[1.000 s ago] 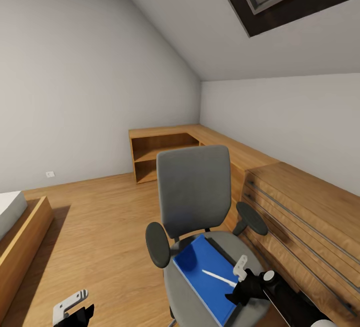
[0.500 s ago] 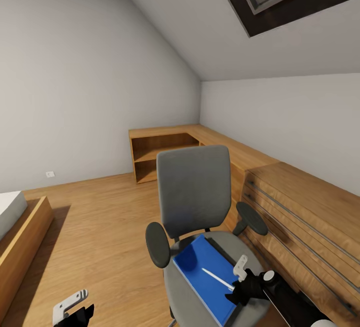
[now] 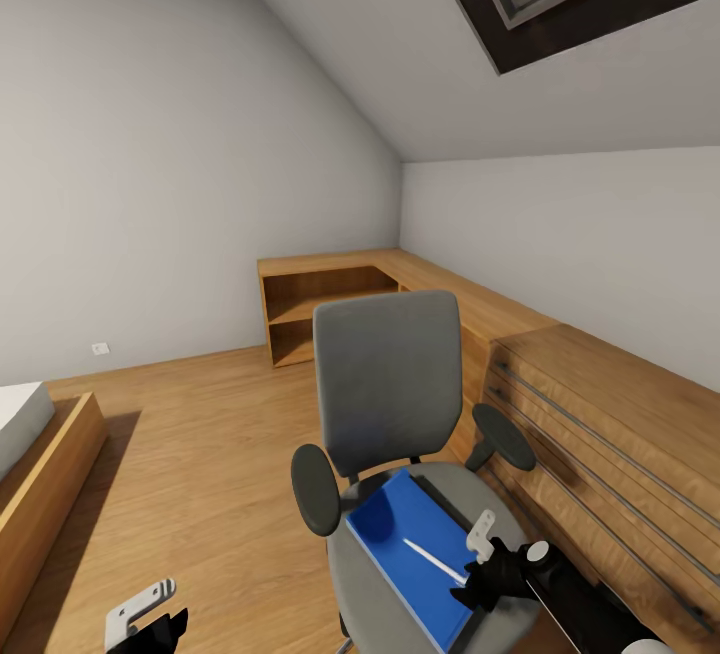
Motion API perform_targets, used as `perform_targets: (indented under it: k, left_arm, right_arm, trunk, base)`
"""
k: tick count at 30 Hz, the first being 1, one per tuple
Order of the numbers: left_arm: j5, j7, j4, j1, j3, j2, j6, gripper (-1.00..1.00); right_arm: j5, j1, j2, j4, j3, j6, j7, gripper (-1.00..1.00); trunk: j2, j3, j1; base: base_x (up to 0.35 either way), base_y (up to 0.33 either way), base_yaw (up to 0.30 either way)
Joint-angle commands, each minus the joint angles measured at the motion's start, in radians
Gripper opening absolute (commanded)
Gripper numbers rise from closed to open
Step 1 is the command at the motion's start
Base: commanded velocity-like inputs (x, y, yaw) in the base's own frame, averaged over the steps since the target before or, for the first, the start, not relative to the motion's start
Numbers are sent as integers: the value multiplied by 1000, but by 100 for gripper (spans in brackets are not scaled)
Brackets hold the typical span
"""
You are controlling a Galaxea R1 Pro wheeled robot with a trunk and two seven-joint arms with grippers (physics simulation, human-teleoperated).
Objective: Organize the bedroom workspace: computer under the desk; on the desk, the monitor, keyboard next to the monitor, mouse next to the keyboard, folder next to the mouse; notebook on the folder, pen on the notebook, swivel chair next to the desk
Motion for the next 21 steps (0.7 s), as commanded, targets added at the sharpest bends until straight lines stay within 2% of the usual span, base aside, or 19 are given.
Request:
perform_targets:
  k: [1, 6, 21]
  left_arm:
    - [9, 9, -2, 0, -2, 1, 1, 100]
    - [9, 9, -2, 0, -2, 1, 1, 100]
    - [9, 9, -2, 0, -2, 1, 1, 100]
  right_arm:
    - [25, 0, -1, 1, 3, 1, 3, -100]
    - [24, 0, -1, -1, 3, 1, 5, -100]
    - [25, 0, -3, -7, 3, 1, 73, -100]
  trunk:
    - [0, -1, 0]
    - [0, -1, 0]
    - [0, -1, 0]
  base:
    - [0, 0, 0]
    - [0, 0, 0]
    - [0, 0, 0]
